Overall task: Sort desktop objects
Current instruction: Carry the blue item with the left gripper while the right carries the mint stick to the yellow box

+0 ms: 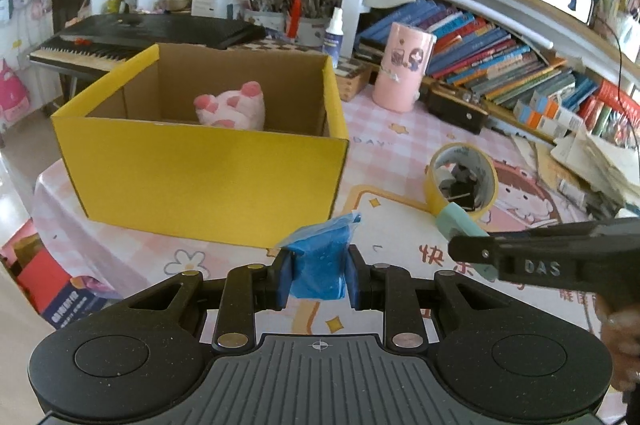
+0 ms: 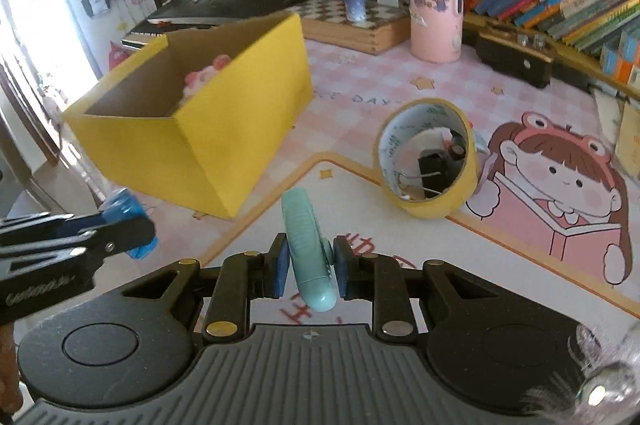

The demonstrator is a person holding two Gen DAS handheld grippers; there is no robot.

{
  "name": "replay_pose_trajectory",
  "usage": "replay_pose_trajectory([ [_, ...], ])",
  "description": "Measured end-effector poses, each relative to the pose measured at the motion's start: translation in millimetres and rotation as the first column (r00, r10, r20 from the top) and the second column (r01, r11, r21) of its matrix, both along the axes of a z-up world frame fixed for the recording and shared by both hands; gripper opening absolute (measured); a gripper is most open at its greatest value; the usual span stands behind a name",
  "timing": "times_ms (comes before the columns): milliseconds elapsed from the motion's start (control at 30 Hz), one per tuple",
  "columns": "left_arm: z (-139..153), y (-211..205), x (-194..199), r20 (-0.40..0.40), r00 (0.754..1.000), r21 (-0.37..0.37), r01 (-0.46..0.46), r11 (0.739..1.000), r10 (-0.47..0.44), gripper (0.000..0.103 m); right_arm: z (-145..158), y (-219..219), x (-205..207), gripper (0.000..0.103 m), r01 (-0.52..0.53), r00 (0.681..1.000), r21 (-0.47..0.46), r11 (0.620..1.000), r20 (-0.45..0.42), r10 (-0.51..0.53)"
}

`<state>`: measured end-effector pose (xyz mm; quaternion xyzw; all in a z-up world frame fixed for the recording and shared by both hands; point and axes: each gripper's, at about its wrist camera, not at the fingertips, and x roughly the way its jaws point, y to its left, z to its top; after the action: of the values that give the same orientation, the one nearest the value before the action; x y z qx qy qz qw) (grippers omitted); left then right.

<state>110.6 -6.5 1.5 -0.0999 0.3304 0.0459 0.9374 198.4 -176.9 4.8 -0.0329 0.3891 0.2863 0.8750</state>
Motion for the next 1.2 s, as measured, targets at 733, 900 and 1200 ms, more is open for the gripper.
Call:
replay_pose_trajectory([
  [733,0,73,-70,-0.005,0.993,-0.045,0.116,0.992,-0.116,0.025,0,76,-112,0.022,0.031,0.999,-0.042,0.999,-0.040,-0.033],
  [900,-1,89,-87,-0.012,0.992,-0.038,0.126,0.991,-0.127,0.025,-3,93,-135,0.022,0.035,0.998,-0.040,0.999,-0.053,-0.037],
  [1200,-5,115,-112,-0.020,0.992,-0.039,0.124,0.992,-0.125,0.025,-6,119,-162,0.022,0.034,0.998,-0.034,0.999,-0.060,-0.036],
])
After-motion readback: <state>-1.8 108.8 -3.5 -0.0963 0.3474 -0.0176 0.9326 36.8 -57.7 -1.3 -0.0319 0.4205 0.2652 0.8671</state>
